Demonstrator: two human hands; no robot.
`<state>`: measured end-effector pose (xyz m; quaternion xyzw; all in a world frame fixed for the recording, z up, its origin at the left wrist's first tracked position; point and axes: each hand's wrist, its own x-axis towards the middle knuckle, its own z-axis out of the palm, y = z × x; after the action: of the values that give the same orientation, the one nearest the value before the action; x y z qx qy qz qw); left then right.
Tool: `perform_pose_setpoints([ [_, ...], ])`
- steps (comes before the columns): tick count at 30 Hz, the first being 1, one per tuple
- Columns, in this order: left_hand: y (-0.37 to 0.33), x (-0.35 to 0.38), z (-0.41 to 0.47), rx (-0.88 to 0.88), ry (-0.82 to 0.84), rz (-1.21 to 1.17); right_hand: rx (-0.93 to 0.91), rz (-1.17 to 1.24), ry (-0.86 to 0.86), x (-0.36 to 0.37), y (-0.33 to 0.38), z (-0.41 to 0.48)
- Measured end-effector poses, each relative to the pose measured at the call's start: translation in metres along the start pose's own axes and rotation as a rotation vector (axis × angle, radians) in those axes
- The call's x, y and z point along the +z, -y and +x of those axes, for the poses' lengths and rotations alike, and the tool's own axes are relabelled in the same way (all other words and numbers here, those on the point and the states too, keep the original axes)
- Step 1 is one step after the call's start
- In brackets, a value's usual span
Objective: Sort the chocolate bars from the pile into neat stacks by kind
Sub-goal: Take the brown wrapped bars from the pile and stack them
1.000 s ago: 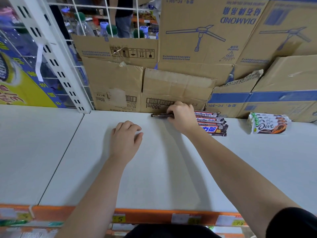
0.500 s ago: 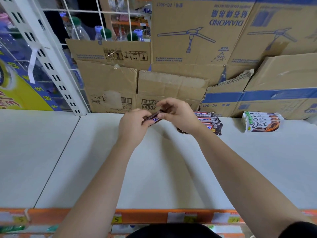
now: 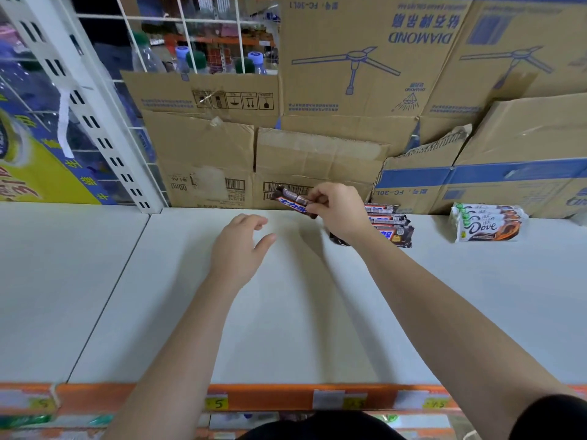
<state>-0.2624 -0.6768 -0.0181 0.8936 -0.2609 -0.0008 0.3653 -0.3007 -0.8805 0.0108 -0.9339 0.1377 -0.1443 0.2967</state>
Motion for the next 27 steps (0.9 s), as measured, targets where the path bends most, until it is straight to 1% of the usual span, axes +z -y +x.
perform_pose_setpoints([
  [1,0.007,-0.001,-0.003,0.048,-0.012,0.118,0.010,-0.090,0.009,0.001,0.000,0.003],
  [3,0.018,0.001,-0.010,0.099,-0.028,0.260,0.021,-0.179,0.045,0.005,0.001,0.009],
  [6,0.026,0.004,-0.017,0.098,-0.052,0.332,0.022,-0.235,0.076,0.012,0.001,0.012],
  [9,0.031,0.008,-0.017,0.086,-0.054,0.338,0.009,-0.261,0.057,0.015,0.000,0.013],
  [15,0.034,0.011,-0.016,0.084,-0.055,0.350,-0.016,-0.296,-0.038,0.021,-0.002,0.015],
  [23,0.034,0.011,-0.015,0.070,-0.063,0.331,-0.054,-0.445,-0.170,0.025,-0.003,0.010],
  [27,0.034,0.011,-0.016,0.066,-0.067,0.334,-0.048,-0.460,-0.189,0.024,-0.006,0.007],
])
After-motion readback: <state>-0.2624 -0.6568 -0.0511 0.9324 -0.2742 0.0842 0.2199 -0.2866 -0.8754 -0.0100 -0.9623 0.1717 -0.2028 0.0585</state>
